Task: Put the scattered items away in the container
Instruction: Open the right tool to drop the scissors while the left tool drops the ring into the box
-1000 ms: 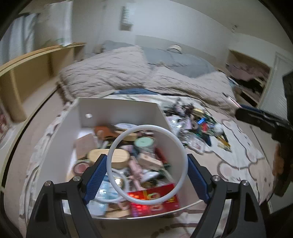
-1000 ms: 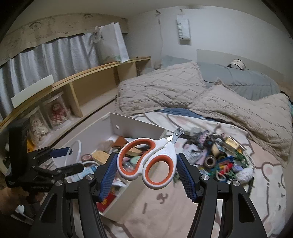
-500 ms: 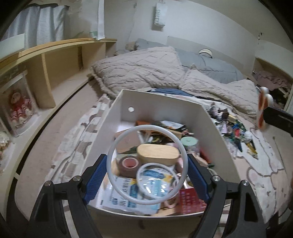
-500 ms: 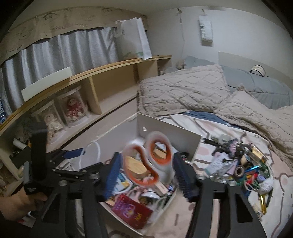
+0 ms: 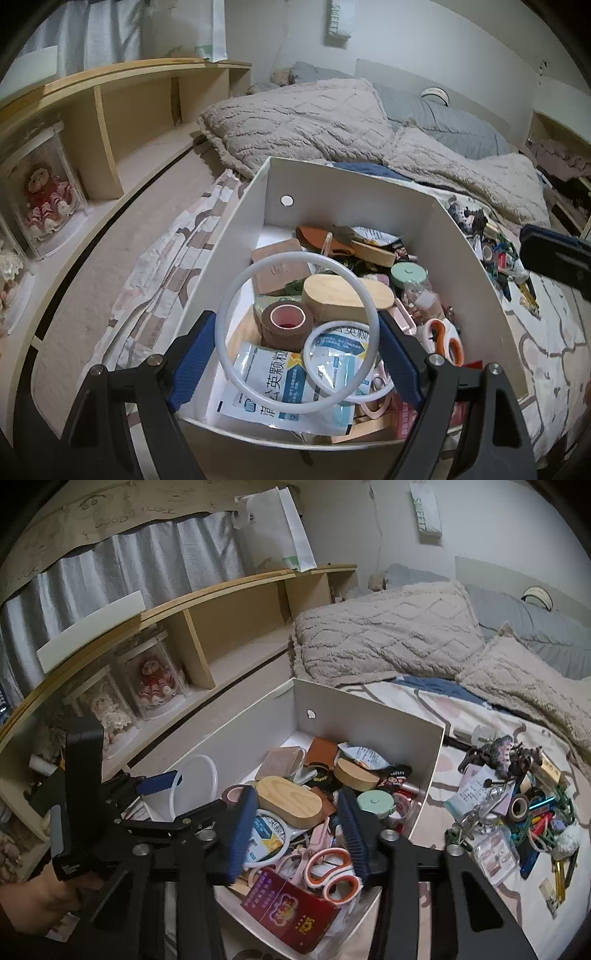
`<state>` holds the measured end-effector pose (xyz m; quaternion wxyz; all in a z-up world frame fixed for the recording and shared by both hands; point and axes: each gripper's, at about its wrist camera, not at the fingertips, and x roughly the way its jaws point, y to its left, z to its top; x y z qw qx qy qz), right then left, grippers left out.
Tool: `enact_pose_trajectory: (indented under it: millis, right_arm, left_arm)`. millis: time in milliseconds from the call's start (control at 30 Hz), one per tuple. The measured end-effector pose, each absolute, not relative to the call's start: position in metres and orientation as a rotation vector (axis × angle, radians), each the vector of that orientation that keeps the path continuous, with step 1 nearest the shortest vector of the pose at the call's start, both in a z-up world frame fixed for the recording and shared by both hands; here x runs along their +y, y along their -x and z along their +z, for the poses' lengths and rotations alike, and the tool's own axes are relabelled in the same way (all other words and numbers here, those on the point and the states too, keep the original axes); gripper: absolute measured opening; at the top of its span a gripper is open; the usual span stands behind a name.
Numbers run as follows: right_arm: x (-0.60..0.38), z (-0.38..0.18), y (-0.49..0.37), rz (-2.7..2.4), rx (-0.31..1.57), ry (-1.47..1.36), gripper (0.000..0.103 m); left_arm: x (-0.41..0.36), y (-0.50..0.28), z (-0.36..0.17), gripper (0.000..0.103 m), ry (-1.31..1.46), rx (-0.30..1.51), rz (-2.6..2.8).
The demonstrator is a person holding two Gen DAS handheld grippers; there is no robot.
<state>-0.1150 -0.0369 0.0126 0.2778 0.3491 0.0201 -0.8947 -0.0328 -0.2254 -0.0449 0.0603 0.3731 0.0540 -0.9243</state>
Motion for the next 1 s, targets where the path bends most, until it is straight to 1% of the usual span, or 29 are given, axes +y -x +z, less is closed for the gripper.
enact_pose_trajectory:
  millis: [33,67,133,300,333,567,867,933,1000]
  right_arm:
    - [-0.036,0.012,0.116,-2.399,0.046,-0.943,0.041]
    - [-0.036,0.01,0.116,-2.396,0.041,-0.949,0.037]
    - [-0.036,0.008,0.117,-2.384,0.036,-0.966,0.033]
    - [-0.043,0.0,0.117,-2.353,0.067,-1.009,0.029]
    - [-0.045,-0.001,0.116,-2.346,0.081,-1.016,0.027]
    - [-0.052,-0.009,0.114,-2.326,0.162,-1.087,0.027]
    - [-0.047,-0.014,0.117,-2.322,0.175,-1.141,0.027]
    - [-0.046,-0.014,0.116,-2.321,0.181,-1.145,0.027]
    - [-0.045,-0.015,0.115,-2.318,0.188,-1.149,0.027]
  left_arm:
    - [-0.225,0.033,-0.046,0.085,-1.136,0.157,-2.795]
    - [-0.224,0.034,-0.047,0.085,-1.142,0.154,-2.791]
    - [-0.224,0.035,-0.048,0.085,-1.156,0.155,-2.78]
    - [-0.225,0.037,-0.05,0.085,-1.177,0.16,-2.755]
    - [-0.225,0.036,-0.05,0.085,-1.18,0.16,-2.754]
    - [-0.223,0.037,-0.051,0.085,-1.198,0.151,-2.748]
    - [-0.219,0.04,-0.052,0.085,-1.226,0.131,-2.723]
    - [-0.217,0.04,-0.052,0.088,-1.232,0.124,-2.718]
    - [-0.215,0.04,-0.052,0.088,-1.234,0.124,-2.721]
